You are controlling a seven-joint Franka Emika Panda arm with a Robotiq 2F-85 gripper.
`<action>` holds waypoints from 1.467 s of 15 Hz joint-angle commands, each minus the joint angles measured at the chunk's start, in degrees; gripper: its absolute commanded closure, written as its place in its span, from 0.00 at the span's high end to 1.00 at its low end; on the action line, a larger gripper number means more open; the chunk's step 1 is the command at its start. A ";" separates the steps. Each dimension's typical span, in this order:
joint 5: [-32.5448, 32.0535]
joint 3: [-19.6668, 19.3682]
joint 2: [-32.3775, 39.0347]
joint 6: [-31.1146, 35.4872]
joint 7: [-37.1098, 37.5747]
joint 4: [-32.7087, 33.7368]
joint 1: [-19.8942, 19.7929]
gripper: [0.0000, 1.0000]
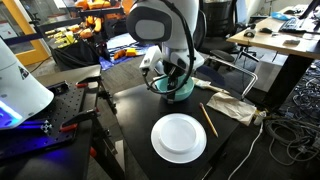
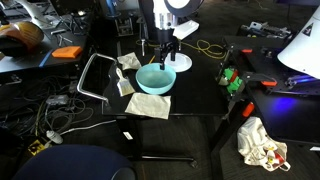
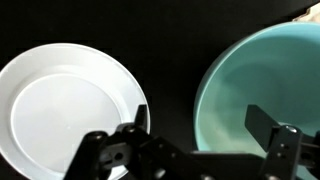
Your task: Move the bowl forward
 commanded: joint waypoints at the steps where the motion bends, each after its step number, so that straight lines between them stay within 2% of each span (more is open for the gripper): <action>1: 1.44 1.27 2.17 -0.20 -1.99 2.22 -1.24 0.75; 2: 1.16 1.15 2.55 -0.27 -1.92 2.56 -1.06 0.74; 10: 0.56 0.34 3.20 -1.16 -1.04 3.56 -0.17 0.12; 12: 0.41 -0.15 2.89 -1.72 -0.54 3.40 0.19 0.00; 22: -3.41 -4.75 0.40 -3.82 -1.19 0.53 2.66 0.01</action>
